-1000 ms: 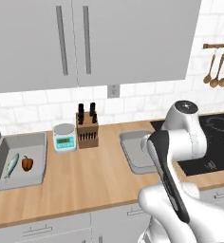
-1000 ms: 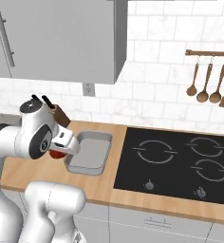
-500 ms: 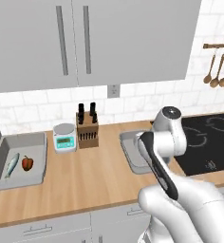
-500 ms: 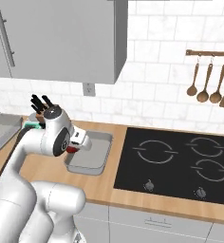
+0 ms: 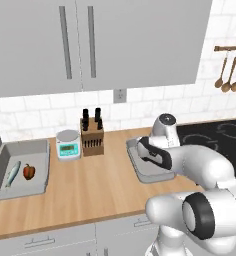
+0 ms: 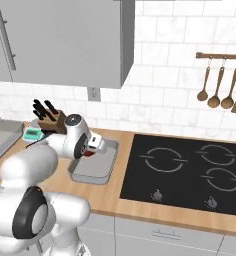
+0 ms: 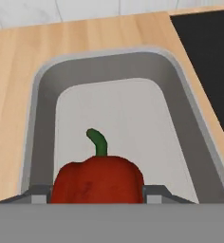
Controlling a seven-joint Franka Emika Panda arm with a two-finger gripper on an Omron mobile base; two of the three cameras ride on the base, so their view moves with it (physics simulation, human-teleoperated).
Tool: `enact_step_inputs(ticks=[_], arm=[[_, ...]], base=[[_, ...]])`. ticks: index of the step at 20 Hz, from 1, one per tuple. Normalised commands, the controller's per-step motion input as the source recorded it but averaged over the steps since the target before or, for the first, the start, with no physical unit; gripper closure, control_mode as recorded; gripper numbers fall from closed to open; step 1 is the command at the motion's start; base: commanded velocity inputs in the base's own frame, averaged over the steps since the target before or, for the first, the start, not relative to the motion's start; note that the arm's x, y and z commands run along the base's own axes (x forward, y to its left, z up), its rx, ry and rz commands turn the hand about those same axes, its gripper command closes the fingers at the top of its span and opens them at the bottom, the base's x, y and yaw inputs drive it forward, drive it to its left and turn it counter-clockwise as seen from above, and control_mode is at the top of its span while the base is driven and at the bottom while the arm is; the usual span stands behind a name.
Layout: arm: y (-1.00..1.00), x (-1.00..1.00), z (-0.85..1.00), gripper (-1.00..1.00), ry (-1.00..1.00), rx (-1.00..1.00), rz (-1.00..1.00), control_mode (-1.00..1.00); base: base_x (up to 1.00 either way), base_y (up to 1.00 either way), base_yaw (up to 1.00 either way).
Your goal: Place one bell pepper and one fish in each tupperware on the nearby counter, to pack two identical lunches.
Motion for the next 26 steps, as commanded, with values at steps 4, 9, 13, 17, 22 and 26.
enact_step_inputs(ticks=[4, 9, 13, 17, 22, 26], arm=[[-0.18, 0.86, -0.46, 1.0, 0.0, 0.0, 0.0, -1.0], [-0.11, 0.73, -0.38, 1.0, 0.01, 0.0, 0.0, -1.0], [0.05, 0.59, -0.21, 1.0, 0.07, 0.0, 0.0, -1.0], [0.01, 0.33, -0.11, -1.0, 0.06, 0.0, 0.0, -1.0], [0.0, 0.04, 0.0, -1.0, 0.01, 0.0, 0.0, -1.0], [0.01, 0.0, 0.01, -1.0, 0.0, 0.0, 0.0, -1.0]], base=[[0.0, 0.0, 0.0], [0.0, 0.0, 0.0], [0.0, 0.0, 0.0], [0.0, 0.0, 0.0], [0.0, 0.0, 0.0], [0.0, 0.0, 0.0]])
